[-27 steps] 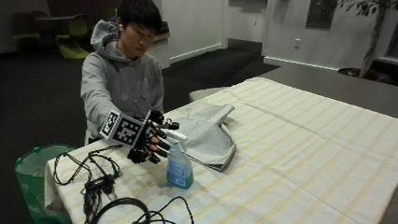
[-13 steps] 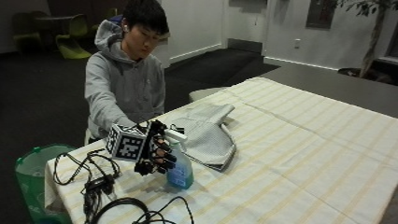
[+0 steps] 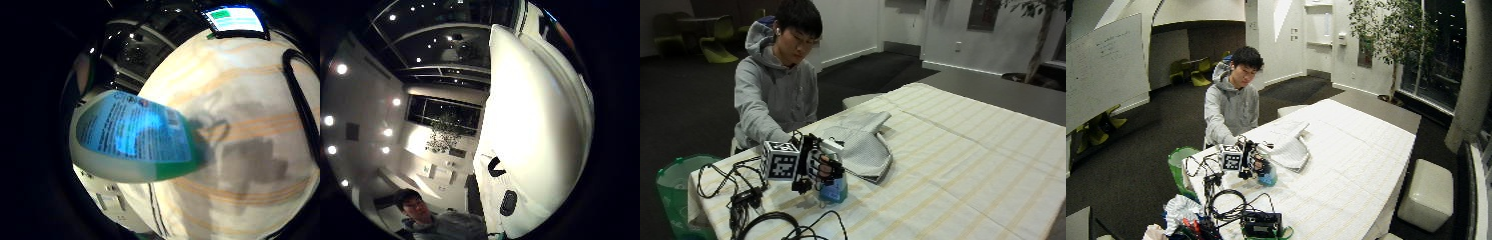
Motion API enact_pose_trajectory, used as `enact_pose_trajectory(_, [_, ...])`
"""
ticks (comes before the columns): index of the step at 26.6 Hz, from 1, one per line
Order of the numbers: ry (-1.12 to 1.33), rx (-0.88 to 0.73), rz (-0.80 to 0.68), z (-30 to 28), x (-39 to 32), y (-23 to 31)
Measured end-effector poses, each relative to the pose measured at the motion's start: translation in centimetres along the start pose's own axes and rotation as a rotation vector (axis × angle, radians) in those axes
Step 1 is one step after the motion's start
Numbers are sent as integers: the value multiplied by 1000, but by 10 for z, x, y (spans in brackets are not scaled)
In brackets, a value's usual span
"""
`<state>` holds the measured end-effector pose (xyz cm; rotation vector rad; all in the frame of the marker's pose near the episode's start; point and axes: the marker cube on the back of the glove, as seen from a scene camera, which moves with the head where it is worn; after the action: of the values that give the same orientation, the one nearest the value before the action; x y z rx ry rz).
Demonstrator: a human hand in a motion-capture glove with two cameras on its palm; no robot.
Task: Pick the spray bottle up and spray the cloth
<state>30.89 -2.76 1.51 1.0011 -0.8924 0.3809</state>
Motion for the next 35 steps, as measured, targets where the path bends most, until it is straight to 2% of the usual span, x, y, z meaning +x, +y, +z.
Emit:
enact_pose_trajectory(5, [-33,37,35,4,-5,-9])
enact_pose_trajectory(14, [-74,-32,68,20,-16,-24])
enact_pose_trajectory(24, [205,-132,-84,56,-36,-23])
enact_pose_trajectory(35, [339,-225,-207,78,-46,-30])
